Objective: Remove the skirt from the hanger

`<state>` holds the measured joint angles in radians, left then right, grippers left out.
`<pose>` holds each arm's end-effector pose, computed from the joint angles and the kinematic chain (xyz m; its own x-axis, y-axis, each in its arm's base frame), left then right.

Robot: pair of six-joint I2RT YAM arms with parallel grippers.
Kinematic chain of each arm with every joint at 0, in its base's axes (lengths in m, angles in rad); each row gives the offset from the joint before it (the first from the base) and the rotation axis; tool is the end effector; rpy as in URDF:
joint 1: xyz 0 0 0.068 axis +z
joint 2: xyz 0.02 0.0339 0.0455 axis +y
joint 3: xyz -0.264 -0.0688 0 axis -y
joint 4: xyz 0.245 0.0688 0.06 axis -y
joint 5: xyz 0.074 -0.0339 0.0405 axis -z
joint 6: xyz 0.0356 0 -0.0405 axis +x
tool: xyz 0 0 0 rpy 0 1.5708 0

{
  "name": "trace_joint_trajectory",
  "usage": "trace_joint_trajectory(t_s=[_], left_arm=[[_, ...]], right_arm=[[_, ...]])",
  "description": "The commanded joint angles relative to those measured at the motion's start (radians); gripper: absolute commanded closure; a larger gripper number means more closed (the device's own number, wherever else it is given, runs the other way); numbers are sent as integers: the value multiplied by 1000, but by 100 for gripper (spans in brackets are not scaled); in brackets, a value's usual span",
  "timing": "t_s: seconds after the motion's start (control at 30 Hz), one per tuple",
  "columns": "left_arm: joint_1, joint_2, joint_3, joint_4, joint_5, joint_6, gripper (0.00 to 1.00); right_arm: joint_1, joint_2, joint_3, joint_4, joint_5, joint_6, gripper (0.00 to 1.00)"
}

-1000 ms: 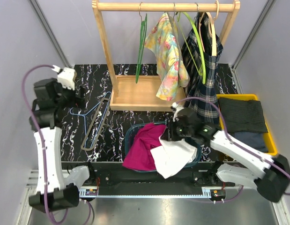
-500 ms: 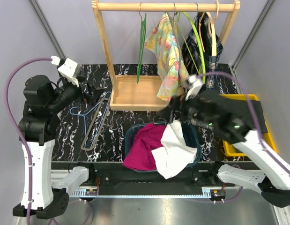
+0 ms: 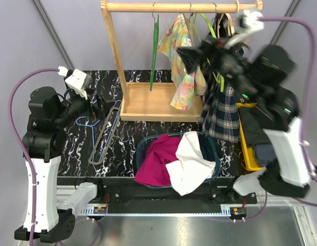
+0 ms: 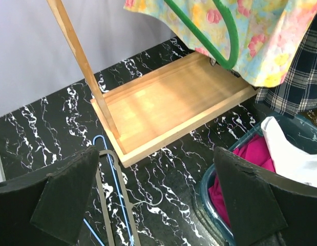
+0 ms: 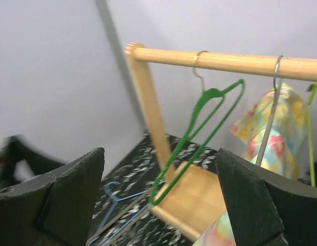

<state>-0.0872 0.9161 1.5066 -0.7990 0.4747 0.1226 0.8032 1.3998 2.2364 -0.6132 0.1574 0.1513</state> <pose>0.1308 -0.0278 0.4873 -0.1407 0.1215 -0.9826 0.5442 0.8385 0.0257 0.1437 0.1409 0.6199 0.0610 0.2775 -0.9588 -0.6208 0.7627 0.1813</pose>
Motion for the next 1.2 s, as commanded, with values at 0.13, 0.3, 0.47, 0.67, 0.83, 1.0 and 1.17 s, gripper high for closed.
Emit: trace_joint_trajectory(t_s=[0.13, 0.3, 0.47, 0.67, 0.83, 1.0, 1.17], left_arm=[[-5, -55, -88, 52, -5, 20, 1], [-5, -74, -115, 61, -2, 41, 1], [-5, -91, -146, 64, -2, 48, 1], [-17, -47, -60, 132, 47, -36, 1], [-280, 217, 301, 156, -112, -64, 1], [-556, 530, 715, 153, -349, 23, 1], [-667, 754, 938, 201, -570, 8, 1]], right_arm=[[2, 335, 256, -20, 281, -303, 9], [2, 373, 299, 64, 294, -374, 10], [2, 302, 243, 118, 233, -365, 11], [2, 78, -93, 329, 212, -328, 9], [1, -122, -423, 543, 234, -289, 9], [2, -313, -679, 708, 205, -173, 8], [1, -516, -892, 748, 156, -12, 9]])
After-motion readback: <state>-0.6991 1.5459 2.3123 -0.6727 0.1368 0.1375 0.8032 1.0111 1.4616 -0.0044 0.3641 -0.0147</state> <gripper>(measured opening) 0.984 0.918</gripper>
